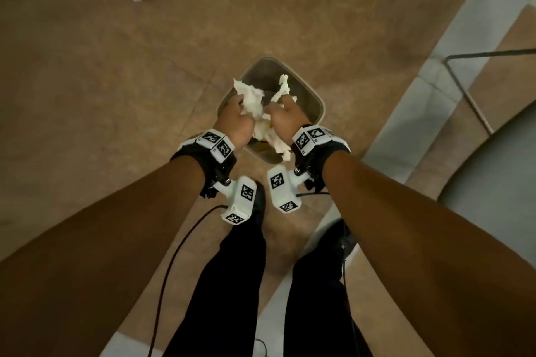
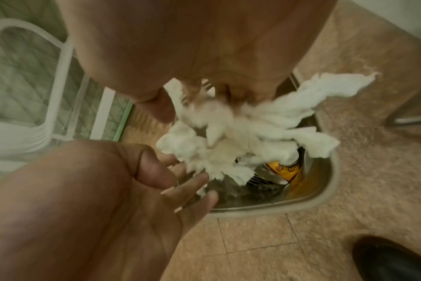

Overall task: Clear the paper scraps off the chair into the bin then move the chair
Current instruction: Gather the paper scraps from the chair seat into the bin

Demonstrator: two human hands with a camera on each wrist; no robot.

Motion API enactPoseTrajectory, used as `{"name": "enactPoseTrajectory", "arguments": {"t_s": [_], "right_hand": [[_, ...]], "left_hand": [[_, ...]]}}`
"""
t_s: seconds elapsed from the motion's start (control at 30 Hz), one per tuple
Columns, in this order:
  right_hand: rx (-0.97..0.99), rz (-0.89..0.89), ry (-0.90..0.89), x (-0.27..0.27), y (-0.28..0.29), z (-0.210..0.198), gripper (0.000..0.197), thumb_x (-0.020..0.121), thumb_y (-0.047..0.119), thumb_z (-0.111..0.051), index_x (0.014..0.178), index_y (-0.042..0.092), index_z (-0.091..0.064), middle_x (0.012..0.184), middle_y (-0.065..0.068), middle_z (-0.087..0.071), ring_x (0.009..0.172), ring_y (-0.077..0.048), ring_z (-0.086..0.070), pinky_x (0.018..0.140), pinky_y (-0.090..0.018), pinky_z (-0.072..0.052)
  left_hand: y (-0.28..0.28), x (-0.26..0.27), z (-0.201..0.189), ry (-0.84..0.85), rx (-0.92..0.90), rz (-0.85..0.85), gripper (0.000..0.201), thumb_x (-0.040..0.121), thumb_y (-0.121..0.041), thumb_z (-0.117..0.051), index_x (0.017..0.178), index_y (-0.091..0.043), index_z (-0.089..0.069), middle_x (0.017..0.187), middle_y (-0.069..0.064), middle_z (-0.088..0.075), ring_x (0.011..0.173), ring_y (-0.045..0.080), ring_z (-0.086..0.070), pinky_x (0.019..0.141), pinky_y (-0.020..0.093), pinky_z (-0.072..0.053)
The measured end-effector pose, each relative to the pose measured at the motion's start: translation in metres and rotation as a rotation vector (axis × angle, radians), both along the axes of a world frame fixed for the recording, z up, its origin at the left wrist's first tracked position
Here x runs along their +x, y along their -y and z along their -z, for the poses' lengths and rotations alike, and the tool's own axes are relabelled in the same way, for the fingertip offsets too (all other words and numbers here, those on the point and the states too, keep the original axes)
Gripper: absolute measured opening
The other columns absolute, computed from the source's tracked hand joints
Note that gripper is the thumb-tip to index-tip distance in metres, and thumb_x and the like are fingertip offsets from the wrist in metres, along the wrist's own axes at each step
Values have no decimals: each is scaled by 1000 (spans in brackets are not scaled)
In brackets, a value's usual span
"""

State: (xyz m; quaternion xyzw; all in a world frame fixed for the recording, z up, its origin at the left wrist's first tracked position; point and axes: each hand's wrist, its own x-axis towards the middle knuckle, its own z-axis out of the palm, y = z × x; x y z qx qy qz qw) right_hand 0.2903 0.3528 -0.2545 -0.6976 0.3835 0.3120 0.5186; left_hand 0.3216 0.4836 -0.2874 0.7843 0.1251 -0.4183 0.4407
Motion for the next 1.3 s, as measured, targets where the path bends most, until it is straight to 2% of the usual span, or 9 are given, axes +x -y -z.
{"name": "enactPoseTrajectory", "arguments": {"t_s": [0.13,0.27,0.37,0.43,0.53,0.7,0.97,1.13,1.3], "right_hand": [[90,-35,-44,0,11,17,63,95,20,-43,155,29,-26,131,-3,-50,95,-21,-56,76,-32,-45],[3,-46,-71,-14,29,21,56,100,16,-39,154,25,-29,128,0,-53,101,-30,-63,88,-40,-54],[-69,58,-13,-29,54,24,28,88,19,-55,112,29,-66,116,-8,-67,105,-34,-65,94,-45,-55],[-49,113,15,-41,73,20,15,82,17,-63,86,31,-61,104,-8,-69,105,-32,-67,95,-45,-55],[25,272,79,-59,104,-16,22,85,4,-53,80,24,-60,78,-3,-74,89,-34,-71,88,-47,-58],[58,463,267,-106,170,-99,34,98,-12,-33,75,5,-51,59,-10,-58,46,-18,-58,47,-25,-51],[-87,753,348,-254,293,-182,29,97,-6,-37,88,13,-57,75,-7,-63,68,-29,-59,64,-29,-54],[-208,813,335,-352,355,-204,24,98,-2,-38,100,7,-61,80,-9,-67,73,-28,-64,84,-48,-56],[-376,681,305,-382,394,-216,21,97,11,-46,107,12,-64,90,0,-71,74,-16,-69,70,-24,-51]], "left_hand": [[6,4,-16,-72,57,69,53,83,-13,-50,136,-20,-58,127,-11,-56,116,13,-56,101,28,-43],[12,7,-21,-43,120,62,39,91,-10,-52,128,-14,-65,133,5,-61,118,23,-58,99,31,-48],[24,5,-33,-19,144,99,25,89,-16,-56,110,-18,-71,122,7,-68,111,28,-63,98,40,-53],[36,1,-41,-10,135,140,12,84,-20,-60,91,-24,-68,114,8,-71,107,31,-65,95,45,-54],[64,-9,-62,8,117,205,12,89,-11,-60,97,-18,-66,112,13,-70,103,33,-67,88,41,-56],[134,-38,-113,124,111,417,12,89,-12,-60,93,-22,-66,103,11,-73,95,30,-70,90,43,-56],[312,-135,-185,289,-88,848,19,77,-23,-50,89,-34,-59,88,-4,-69,83,22,-66,85,39,-55],[404,-221,-188,595,-92,1201,52,81,-16,-61,130,-29,-54,135,5,-43,123,28,-45,104,42,-43],[434,-247,-172,757,85,1555,57,81,-23,-68,133,-37,-50,151,4,-24,134,34,-25,104,52,-39]]}}
